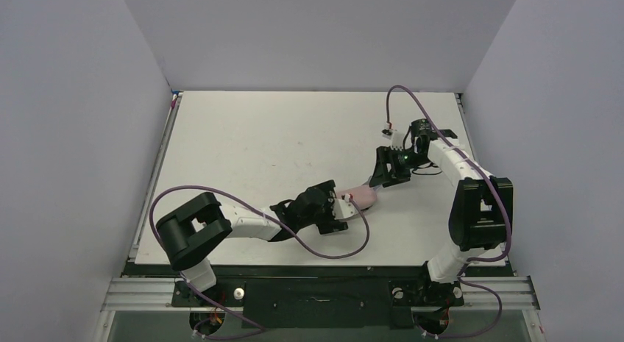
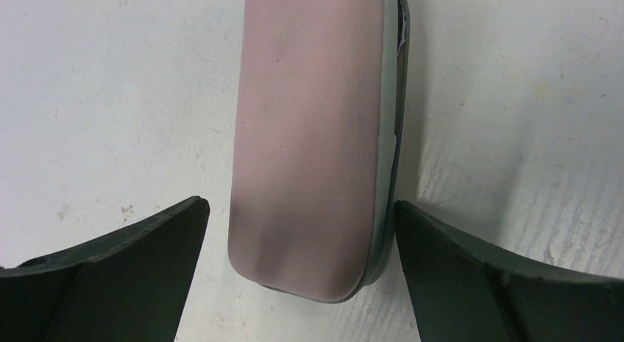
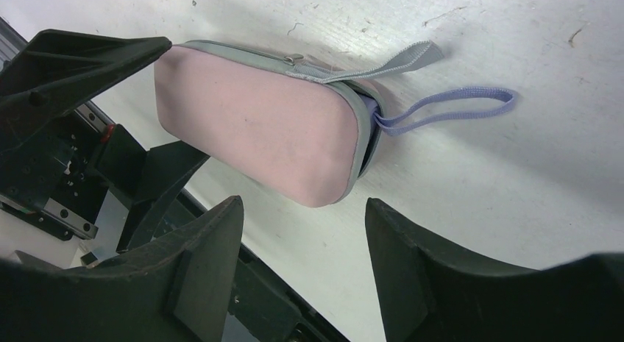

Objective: Open the umbrella

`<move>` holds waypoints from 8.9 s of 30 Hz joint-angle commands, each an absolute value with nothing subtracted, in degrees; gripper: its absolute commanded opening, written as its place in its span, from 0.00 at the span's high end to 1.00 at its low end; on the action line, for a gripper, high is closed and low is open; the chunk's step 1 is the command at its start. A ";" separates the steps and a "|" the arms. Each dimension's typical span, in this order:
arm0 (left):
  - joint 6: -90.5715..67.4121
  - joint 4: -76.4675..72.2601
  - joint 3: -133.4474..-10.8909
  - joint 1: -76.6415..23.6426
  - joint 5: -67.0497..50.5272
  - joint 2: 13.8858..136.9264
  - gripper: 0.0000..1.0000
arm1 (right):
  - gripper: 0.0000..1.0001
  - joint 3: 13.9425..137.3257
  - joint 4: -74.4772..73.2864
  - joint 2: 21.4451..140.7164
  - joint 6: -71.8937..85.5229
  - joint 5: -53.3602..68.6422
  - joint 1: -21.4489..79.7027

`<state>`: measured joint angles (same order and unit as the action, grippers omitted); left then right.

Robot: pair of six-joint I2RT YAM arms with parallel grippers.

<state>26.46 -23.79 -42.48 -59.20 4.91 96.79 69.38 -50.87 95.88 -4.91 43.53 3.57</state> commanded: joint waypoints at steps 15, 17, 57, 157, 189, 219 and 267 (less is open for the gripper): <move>26.03 -25.17 -49.36 -53.17 3.52 94.15 0.03 | 0.44 70.54 -51.96 93.24 -9.12 44.43 1.51; 26.13 -24.87 -50.30 -51.90 2.88 94.57 0.03 | 0.44 70.72 -52.52 93.48 -9.80 44.51 1.20; 2.65 -6.76 -75.25 -35.26 -9.34 114.36 0.14 | 0.42 77.34 -35.37 101.95 -8.44 37.67 9.84; 49.72 20.96 -80.68 -44.37 -26.97 115.49 0.47 | 1.00 75.18 -40.05 103.24 -17.33 35.24 11.99; 9.39 -5.43 -80.58 -32.93 -19.28 99.91 1.00 | 1.00 74.38 -30.39 102.51 -1.11 15.94 -11.68; 12.59 5.12 -67.85 -22.24 -35.44 85.45 1.00 | 0.30 90.13 -31.81 99.08 -3.57 21.41 -16.82; 69.68 2.50 -47.67 -39.98 -20.10 54.98 1.00 | 0.55 66.80 -33.16 66.51 -44.31 18.05 41.87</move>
<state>69.28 6.66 -46.26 -39.35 -20.86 57.17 66.48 -34.11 64.90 -45.98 19.00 41.71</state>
